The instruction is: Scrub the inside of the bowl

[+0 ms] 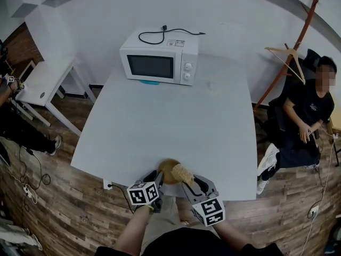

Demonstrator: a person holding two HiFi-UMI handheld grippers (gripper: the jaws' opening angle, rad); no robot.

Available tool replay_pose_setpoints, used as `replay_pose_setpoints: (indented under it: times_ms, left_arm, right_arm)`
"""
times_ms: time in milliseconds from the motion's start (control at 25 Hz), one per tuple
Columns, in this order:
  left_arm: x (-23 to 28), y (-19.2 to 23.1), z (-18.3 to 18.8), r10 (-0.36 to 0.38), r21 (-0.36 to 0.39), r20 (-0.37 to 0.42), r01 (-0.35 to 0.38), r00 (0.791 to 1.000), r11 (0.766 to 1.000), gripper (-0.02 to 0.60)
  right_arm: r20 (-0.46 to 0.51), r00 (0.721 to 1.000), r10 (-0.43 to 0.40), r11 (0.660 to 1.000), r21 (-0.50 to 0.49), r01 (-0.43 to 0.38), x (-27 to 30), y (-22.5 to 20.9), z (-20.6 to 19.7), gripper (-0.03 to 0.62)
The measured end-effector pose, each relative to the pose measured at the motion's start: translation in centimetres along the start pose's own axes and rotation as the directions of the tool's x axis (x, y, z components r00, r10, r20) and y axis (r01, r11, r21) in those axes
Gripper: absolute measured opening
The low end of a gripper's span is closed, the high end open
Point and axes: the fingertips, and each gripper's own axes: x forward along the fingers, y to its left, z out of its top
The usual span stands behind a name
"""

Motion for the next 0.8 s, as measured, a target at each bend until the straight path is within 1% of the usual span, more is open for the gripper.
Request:
replay_pose_setpoints:
  times_ms: [40,120,200,240,360,640,800]
  left_arm:
    - [0.2,0.0,0.1,-0.004,-0.015,0.002,0.004,1.000,1.000,0.126]
    - [0.4,0.0,0.4,-0.002,-0.031,0.010,0.002,1.000,1.000,0.091]
    - [0.6,0.1,0.7,0.010,-0.027,0.017,-0.009,1.000,1.000,0.050]
    - [0.6,0.0,0.8,0.015,-0.020,0.019,-0.014,1.000,1.000,0.040]
    - [0.5,0.0,1.1,0.028,0.006,0.027,-0.028,0.999,1.000,0.035]
    - [-1.0,-0.8,2.1,0.029,0.018,0.069,-0.030,0.997,0.999,0.032]
    - [-2.2,-2.0,2.9,0.028,0.053,0.105,-0.034,0.994,0.998,0.032]
  right_arm:
    - [-0.003,1.000,-0.001,1.000,0.001,0.001,0.0,0.0,-0.1,0.163]
    - [-0.007,1.000,-0.002,1.000,0.003,0.002,0.0,-0.1,-0.2,0.163]
    - [-0.010,1.000,-0.003,1.000,0.003,0.003,0.0,-0.2,-0.3,0.163]
    - [-0.010,1.000,-0.004,1.000,0.003,0.004,0.0,-0.3,-0.4,0.163]
    - [-0.013,1.000,-0.003,1.000,-0.001,0.003,0.1,-0.2,-0.4,0.163]
    - [-0.015,1.000,0.018,1.000,-0.010,-0.018,0.1,0.5,-0.2,0.163]
    - [-0.004,0.999,0.043,0.999,-0.030,-0.043,0.2,1.3,0.5,0.163]
